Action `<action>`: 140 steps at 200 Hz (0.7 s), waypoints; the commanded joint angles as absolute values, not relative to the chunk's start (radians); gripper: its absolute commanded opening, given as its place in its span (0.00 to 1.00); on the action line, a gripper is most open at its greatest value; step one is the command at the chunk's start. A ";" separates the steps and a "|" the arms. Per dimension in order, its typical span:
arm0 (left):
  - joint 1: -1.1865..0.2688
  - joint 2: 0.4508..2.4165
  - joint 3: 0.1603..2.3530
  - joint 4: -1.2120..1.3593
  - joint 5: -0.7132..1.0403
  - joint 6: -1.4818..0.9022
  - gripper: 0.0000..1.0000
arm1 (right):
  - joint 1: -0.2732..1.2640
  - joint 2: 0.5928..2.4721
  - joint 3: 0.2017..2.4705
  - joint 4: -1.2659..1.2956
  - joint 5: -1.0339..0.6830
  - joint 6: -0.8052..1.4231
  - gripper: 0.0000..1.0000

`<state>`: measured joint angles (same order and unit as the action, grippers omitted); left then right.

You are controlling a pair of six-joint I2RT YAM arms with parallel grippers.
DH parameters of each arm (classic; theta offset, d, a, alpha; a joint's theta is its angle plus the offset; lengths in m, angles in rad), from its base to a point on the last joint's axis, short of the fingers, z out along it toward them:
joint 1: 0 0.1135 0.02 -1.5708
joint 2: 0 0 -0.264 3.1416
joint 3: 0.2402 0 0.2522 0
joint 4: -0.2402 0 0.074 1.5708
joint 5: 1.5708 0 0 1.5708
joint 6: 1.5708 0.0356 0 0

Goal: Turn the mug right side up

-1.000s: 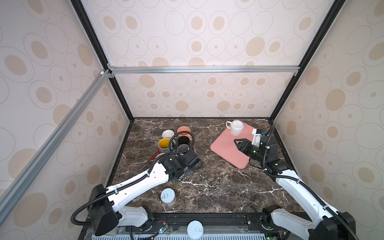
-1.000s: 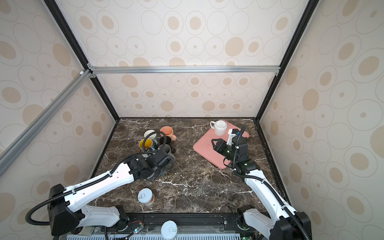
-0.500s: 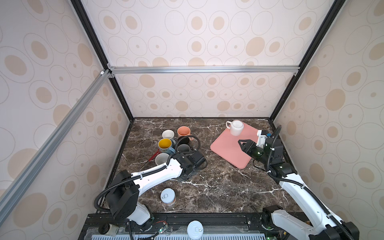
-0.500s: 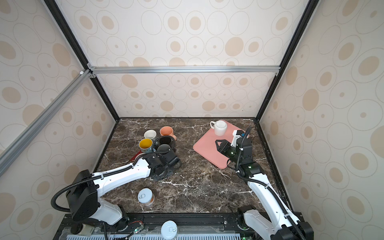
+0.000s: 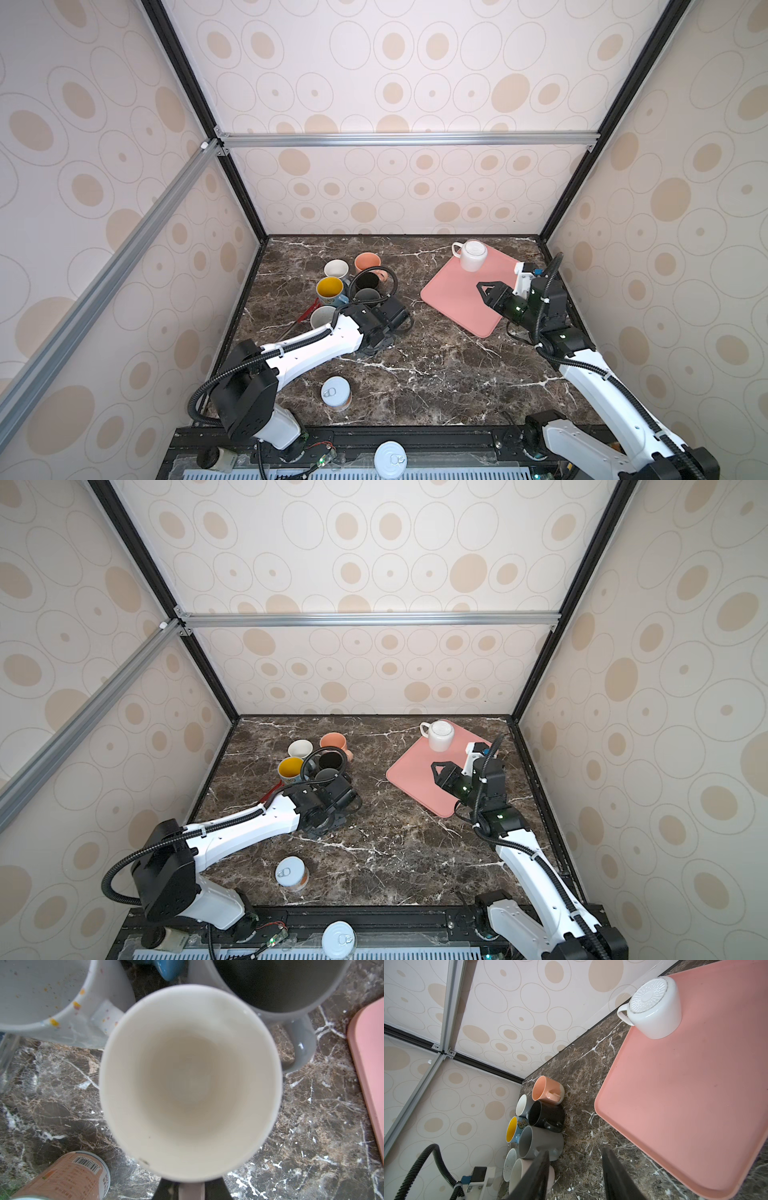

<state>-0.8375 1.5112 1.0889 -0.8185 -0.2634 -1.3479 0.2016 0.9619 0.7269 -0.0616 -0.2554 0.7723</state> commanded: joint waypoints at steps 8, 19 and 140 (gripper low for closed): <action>-0.815 1.515 1.103 -0.807 -0.354 -1.350 0.23 | 0.198 0.949 0.724 -0.069 -0.257 0.770 0.45; -0.812 1.516 1.100 -0.800 -0.353 -1.346 0.26 | 0.198 0.947 0.722 -0.071 -0.255 0.773 0.45; -0.813 1.555 1.142 -0.774 -0.341 -1.278 0.47 | 0.197 0.980 0.754 -0.100 -0.229 0.749 0.45</action>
<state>-0.8284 1.5551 1.0908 -0.7937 -0.2768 -1.3094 0.2012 0.9695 0.7296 -0.0937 -0.2409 0.7597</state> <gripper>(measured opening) 0.465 0.452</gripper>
